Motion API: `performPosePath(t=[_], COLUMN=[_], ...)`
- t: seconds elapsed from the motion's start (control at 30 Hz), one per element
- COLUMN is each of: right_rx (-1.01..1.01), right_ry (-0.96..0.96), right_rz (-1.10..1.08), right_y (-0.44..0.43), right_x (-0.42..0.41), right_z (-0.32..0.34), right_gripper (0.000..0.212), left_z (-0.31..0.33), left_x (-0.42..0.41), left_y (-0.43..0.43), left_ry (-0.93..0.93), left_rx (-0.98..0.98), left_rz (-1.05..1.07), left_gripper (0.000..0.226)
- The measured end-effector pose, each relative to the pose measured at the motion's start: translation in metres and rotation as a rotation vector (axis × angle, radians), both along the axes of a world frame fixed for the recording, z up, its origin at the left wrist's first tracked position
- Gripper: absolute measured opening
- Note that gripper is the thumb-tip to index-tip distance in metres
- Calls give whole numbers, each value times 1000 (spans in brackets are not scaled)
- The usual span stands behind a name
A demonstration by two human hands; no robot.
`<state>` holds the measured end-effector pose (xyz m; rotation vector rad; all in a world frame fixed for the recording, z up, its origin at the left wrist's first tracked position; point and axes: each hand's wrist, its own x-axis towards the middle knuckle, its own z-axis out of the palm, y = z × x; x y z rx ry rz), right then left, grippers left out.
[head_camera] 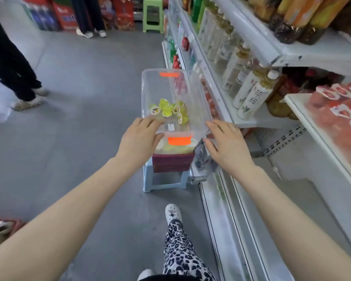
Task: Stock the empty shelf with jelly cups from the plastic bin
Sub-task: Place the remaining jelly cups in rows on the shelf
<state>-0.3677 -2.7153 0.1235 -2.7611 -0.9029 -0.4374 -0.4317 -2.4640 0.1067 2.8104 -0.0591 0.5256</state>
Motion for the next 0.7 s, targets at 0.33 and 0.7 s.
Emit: performPosePath(t=[0.33,0.7], right_rx=[-206,-414], right_ry=[533,892], right_rz=[36,-155], right_y=[87,149], right_x=[199,304], right_z=[-87,-198], right_gripper=[50,52], left_z=[-60,-102], left_x=[145,232], left_y=[15,31], left_ry=[243,494], left_rx=[-109,-153], left_rz=[85,168], left_gripper=[34,45])
